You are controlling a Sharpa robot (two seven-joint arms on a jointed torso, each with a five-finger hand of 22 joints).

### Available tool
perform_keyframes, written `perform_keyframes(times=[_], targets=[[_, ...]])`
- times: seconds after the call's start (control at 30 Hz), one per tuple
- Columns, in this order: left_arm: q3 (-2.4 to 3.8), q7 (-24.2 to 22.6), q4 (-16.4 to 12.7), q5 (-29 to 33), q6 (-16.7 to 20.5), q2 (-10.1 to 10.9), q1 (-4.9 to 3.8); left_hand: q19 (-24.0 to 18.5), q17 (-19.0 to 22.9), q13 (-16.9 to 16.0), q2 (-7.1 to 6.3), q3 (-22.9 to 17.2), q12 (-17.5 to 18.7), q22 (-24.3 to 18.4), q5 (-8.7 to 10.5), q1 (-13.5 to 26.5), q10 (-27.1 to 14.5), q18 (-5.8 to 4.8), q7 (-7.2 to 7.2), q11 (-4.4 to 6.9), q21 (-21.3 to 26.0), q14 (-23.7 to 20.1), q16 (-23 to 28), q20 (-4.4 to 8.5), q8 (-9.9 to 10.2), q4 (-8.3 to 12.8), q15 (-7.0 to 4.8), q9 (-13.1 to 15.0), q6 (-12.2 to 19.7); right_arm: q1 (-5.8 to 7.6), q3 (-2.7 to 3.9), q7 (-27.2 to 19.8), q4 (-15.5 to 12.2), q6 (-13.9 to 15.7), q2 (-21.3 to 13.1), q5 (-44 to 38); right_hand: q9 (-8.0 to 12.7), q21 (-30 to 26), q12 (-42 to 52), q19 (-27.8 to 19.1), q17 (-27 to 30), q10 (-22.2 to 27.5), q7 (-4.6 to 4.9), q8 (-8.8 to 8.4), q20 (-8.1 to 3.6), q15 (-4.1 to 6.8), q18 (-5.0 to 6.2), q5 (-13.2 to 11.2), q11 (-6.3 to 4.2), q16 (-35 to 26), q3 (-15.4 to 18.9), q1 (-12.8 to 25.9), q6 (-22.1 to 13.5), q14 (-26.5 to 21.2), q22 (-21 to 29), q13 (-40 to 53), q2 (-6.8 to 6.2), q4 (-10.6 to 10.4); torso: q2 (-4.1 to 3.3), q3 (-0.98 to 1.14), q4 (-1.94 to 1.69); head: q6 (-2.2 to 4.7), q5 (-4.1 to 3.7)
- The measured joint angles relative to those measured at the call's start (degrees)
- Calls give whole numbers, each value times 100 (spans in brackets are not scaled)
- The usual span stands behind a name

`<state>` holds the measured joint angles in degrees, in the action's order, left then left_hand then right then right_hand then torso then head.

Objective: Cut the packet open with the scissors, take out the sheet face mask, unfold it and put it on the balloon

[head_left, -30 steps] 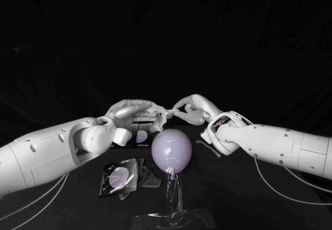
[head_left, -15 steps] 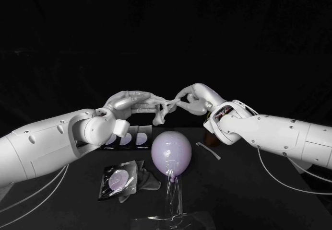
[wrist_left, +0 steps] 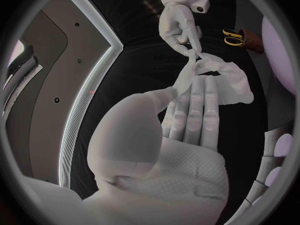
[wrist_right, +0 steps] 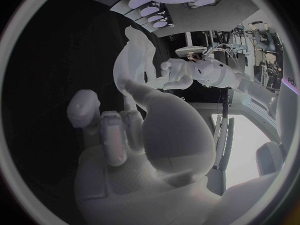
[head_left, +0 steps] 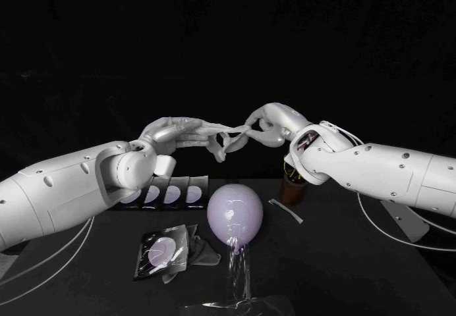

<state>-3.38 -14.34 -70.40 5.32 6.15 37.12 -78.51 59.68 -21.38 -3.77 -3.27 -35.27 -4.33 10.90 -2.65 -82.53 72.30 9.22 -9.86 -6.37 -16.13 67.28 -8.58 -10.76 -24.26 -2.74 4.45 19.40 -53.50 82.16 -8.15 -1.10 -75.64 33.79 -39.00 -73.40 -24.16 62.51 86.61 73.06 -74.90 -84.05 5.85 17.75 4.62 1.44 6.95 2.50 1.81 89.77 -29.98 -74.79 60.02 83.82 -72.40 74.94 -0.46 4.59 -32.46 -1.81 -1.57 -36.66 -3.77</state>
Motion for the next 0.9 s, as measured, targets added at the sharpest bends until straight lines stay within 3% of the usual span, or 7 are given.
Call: perform_keyframes(times=[0.2,0.5,0.9], targets=[[-2,11,187,-18,19,-76,-50,0,1,0,-6,0,0,0,-1,6,0,0,0,0,0,7,0,0,0,0,8,0,0,145,0,395,23,-162,42,-498,0,40,23,24,0,-8,-11,3,-20,22,-7,-7,-8,4,-15,24,-7,21,-15,1,-24,15,-2,0,-1,27,-4],[-3,40,474,-94,50,-257,-197,0,1,0,25,1,0,5,0,21,1,-1,-7,-1,0,7,0,0,4,-1,9,0,9,335,0,906,19,-452,144,-1381,-1,153,48,103,-2,12,-39,63,-19,22,-34,-9,-28,2,-40,48,1,21,-90,1,-47,9,-3,-6,-4,71,-7],[-6,110,699,-230,150,-391,-342,-42,-4,0,27,1,0,12,0,19,1,-1,-7,-1,0,-3,0,1,23,-1,19,0,12,431,0,1484,-60,-821,268,-2568,-1,218,56,167,-5,0,-66,113,-60,21,-39,-10,-41,-13,-88,96,24,21,-145,-3,-131,4,-7,-4,-4,112,-5]])
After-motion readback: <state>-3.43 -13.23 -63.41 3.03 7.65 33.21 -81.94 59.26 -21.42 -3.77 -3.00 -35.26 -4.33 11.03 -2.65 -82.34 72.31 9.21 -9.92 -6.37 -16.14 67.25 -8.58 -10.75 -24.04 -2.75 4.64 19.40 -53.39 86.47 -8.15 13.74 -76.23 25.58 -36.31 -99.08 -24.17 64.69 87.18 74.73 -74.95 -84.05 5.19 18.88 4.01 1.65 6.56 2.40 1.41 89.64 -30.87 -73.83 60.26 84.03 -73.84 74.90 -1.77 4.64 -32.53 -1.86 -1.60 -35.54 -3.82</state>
